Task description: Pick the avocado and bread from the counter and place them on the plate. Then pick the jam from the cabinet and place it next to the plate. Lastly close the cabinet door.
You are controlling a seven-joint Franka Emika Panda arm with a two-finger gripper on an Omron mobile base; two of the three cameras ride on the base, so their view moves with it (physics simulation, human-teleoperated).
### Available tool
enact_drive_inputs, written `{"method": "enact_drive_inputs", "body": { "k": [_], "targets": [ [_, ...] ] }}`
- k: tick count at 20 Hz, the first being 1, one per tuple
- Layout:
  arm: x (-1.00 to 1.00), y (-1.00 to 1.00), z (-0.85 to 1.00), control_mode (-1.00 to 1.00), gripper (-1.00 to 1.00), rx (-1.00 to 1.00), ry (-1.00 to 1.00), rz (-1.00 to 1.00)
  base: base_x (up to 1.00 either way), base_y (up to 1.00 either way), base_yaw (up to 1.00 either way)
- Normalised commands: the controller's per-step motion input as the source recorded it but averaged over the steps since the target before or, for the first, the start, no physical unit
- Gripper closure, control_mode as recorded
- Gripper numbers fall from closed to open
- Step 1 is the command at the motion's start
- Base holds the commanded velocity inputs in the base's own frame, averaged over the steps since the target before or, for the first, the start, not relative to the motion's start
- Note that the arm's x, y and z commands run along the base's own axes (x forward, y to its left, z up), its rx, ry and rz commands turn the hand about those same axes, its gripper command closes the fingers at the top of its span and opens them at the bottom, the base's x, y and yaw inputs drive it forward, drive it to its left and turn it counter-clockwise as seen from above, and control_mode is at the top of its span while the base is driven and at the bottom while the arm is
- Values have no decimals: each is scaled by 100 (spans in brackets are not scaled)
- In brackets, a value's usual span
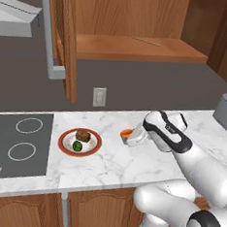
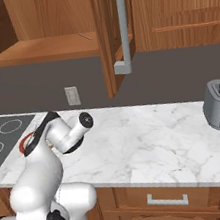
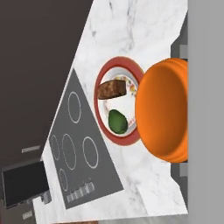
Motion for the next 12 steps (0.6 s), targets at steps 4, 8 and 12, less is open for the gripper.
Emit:
{"method": "enact_drive_inputs", "body": {
  "k": [4,8,12],
  "targets": [
    [35,0,-32,-100,100,4,0,7,0,0,0],
    [40,0,-23,-100,100,0,-2,6,0,0,0],
    [42,0,-25,-100,100,0,0,7,0,0,0]
  ]
}}
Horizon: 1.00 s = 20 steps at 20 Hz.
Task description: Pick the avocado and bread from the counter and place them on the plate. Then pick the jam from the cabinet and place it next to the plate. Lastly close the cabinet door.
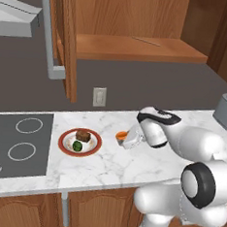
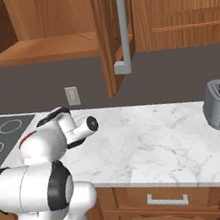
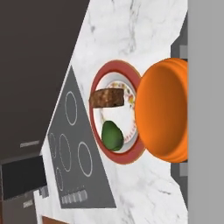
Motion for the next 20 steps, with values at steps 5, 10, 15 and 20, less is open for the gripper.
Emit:
{"method": "enact_drive_inputs", "body": {
  "k": [5,10,15,20],
  "targets": [
    [38,0,-28,-100,100,0,0,7,0,0,0],
    [41,0,-24,-100,100,0,0,5,0,0,0],
    [34,1,-24,-100,100,0,0,3,0,0,0],
    [19,9,-26,-100,100,1,0,0,0,0,0]
  ]
}}
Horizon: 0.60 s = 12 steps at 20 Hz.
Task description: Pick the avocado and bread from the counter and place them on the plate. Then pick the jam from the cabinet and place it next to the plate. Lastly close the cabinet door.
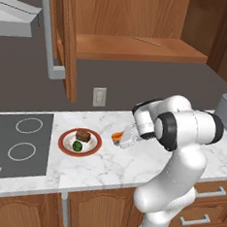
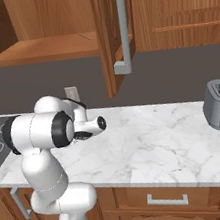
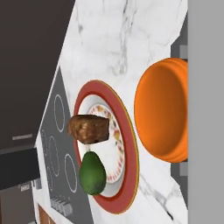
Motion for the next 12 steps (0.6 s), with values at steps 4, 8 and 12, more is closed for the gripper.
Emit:
{"method": "enact_drive_inputs", "body": {
  "k": [4,8,12],
  "targets": [
    [11,13,-19,-100,100,5,0,0,0,0,0],
    [8,10,-6,-100,100,7,0,0,0,0,0],
    [11,11,0,-100,100,7,0,0,0,0,0]
  ]
}}
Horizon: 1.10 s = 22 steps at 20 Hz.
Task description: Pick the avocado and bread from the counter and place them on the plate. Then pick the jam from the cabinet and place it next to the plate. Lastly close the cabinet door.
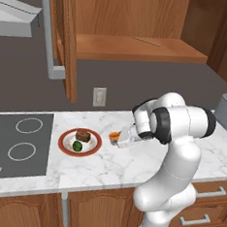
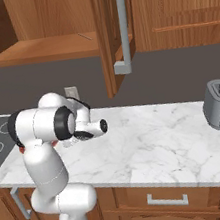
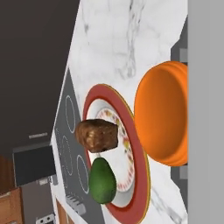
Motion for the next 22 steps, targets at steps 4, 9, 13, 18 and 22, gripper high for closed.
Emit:
{"method": "enact_drive_inputs", "body": {
  "k": [4,9,13,18,22],
  "targets": [
    [9,15,-1,-100,100,6,0,0,0,0,0],
    [7,10,-11,-100,100,5,0,0,0,0,0],
    [0,0,-33,-100,100,0,0,0,0,0,0],
    [1,0,-34,-100,100,0,0,0,0,0,0],
    [-8,13,-30,-100,-100,-7,0,0,0,0,0]
  ]
}}
